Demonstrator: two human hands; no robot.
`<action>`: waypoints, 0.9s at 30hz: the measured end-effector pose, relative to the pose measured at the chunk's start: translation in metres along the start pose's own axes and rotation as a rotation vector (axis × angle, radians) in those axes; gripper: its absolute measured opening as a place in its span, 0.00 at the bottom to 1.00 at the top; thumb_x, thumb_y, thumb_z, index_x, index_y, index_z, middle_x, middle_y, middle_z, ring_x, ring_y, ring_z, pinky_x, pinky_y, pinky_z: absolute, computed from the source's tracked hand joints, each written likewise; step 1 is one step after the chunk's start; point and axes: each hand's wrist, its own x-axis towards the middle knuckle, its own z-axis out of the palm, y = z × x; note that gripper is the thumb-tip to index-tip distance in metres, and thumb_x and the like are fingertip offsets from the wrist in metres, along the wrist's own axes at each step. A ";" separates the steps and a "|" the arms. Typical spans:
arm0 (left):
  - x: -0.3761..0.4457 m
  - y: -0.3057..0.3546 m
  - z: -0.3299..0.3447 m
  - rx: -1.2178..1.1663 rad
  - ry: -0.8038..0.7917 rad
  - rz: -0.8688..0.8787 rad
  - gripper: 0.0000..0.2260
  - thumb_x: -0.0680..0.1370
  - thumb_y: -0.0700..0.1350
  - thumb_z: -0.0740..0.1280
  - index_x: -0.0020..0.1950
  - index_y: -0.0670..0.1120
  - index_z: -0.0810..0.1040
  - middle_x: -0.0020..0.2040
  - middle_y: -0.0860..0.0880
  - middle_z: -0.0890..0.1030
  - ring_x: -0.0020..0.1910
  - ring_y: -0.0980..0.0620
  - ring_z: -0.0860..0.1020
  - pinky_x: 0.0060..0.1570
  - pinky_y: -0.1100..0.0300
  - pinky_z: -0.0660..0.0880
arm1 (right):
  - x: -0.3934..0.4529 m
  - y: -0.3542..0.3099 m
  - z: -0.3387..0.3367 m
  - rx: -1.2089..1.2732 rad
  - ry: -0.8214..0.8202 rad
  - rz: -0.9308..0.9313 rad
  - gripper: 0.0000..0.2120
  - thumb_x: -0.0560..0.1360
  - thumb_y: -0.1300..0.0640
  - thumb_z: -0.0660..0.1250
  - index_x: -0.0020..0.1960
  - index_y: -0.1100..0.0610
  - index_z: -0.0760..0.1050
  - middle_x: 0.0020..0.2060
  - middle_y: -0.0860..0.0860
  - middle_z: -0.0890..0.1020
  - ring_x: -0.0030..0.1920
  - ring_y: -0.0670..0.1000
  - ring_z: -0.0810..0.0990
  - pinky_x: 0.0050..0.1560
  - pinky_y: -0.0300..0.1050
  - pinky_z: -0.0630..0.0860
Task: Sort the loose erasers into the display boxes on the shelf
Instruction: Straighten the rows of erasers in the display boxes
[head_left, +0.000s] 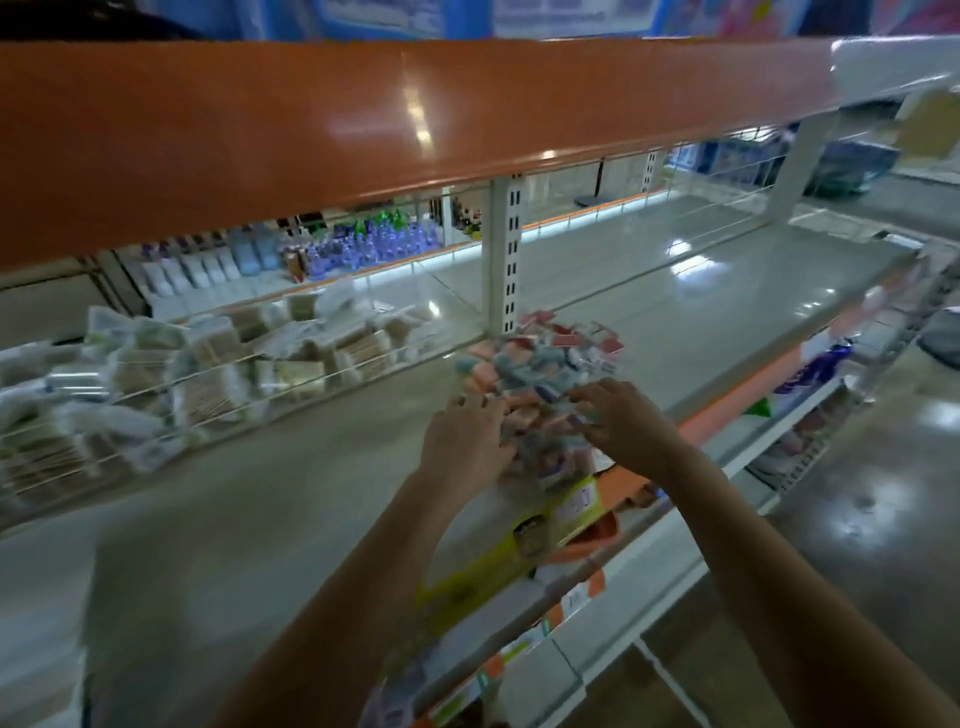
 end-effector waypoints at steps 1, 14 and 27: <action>0.008 0.006 0.003 0.007 -0.002 -0.006 0.19 0.79 0.54 0.58 0.66 0.46 0.68 0.63 0.44 0.73 0.61 0.44 0.71 0.55 0.52 0.70 | 0.002 0.014 -0.002 0.017 -0.008 0.035 0.17 0.76 0.55 0.64 0.64 0.57 0.72 0.60 0.57 0.75 0.61 0.59 0.72 0.60 0.50 0.68; 0.071 0.009 0.026 0.063 -0.016 -0.118 0.14 0.78 0.51 0.63 0.61 0.47 0.73 0.59 0.47 0.74 0.56 0.47 0.73 0.53 0.53 0.72 | 0.045 0.094 0.007 0.093 -0.114 0.281 0.16 0.77 0.52 0.63 0.55 0.63 0.77 0.52 0.60 0.81 0.53 0.58 0.78 0.49 0.45 0.70; 0.082 -0.002 0.010 -0.016 -0.139 -0.032 0.16 0.76 0.59 0.64 0.53 0.48 0.78 0.46 0.50 0.76 0.44 0.53 0.71 0.40 0.60 0.64 | 0.040 0.078 -0.004 0.088 0.018 0.234 0.12 0.75 0.55 0.66 0.51 0.64 0.78 0.43 0.57 0.80 0.40 0.52 0.75 0.38 0.42 0.68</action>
